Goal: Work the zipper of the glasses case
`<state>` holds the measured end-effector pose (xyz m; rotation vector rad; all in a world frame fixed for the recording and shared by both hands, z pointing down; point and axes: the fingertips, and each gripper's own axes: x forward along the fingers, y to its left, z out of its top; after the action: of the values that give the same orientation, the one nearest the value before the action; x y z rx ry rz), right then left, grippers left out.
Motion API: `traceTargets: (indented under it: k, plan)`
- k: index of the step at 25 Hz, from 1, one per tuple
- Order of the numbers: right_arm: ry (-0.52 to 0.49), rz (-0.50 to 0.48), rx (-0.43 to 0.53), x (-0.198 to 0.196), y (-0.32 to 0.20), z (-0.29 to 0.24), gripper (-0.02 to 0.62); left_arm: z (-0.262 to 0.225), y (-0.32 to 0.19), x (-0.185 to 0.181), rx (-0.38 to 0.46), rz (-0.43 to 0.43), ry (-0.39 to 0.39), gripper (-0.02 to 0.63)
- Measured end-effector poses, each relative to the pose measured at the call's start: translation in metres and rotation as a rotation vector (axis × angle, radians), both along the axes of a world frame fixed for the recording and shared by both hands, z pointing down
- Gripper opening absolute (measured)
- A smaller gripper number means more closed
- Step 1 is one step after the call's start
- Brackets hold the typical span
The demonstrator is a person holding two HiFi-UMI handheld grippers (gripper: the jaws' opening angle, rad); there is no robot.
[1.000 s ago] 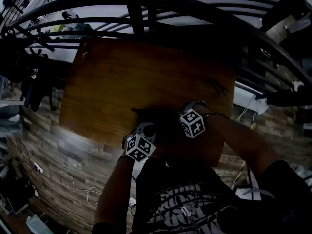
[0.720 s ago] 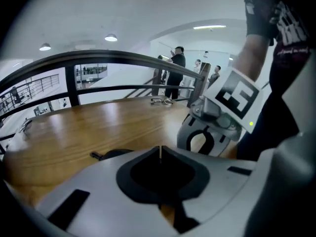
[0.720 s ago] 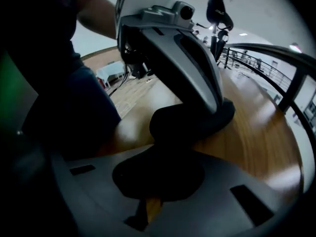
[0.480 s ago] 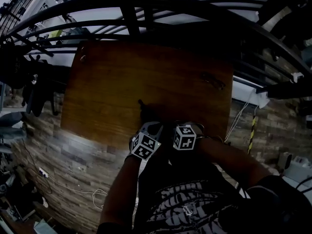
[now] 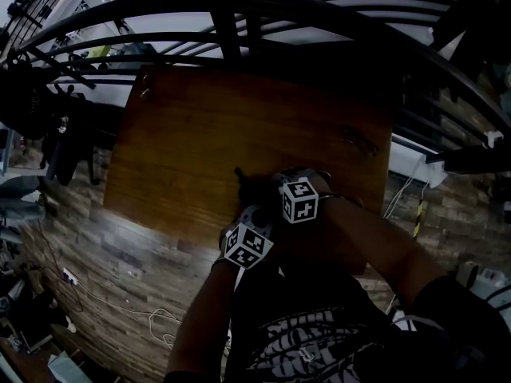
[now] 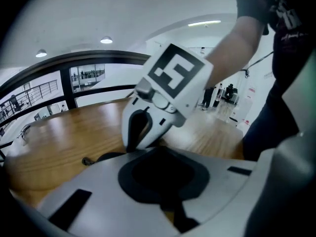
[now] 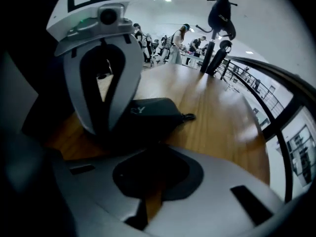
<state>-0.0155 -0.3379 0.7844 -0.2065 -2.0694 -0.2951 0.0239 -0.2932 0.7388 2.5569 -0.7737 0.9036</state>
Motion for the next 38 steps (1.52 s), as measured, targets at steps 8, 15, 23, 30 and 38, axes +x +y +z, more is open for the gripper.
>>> traceTargets:
  k: [8,15,23,30,38]
  plan:
    - [0.000,-0.068,0.148,-0.047,-0.044,0.009,0.017,0.003,-0.003,-0.005,-0.004,-0.004,0.024,0.008]
    - [-0.083,0.479,-0.285,0.017,-0.022,-0.012,0.017,-0.020,-0.005,-0.063,-0.017,-0.278,0.193,0.008]
    - [-0.289,0.854,-0.872,0.014,0.036,-0.041,0.133,-0.017,-0.009,-0.071,-0.130,-0.349,0.270,0.008]
    - [-0.241,0.904,-0.951,-0.001,0.060,-0.021,0.270,-0.003,-0.005,-0.072,-0.216,-0.341,0.226,0.008]
    - [-0.122,0.960,-0.872,-0.034,0.077,-0.014,0.298,0.002,0.008,-0.089,-0.292,-0.345,0.195,0.008]
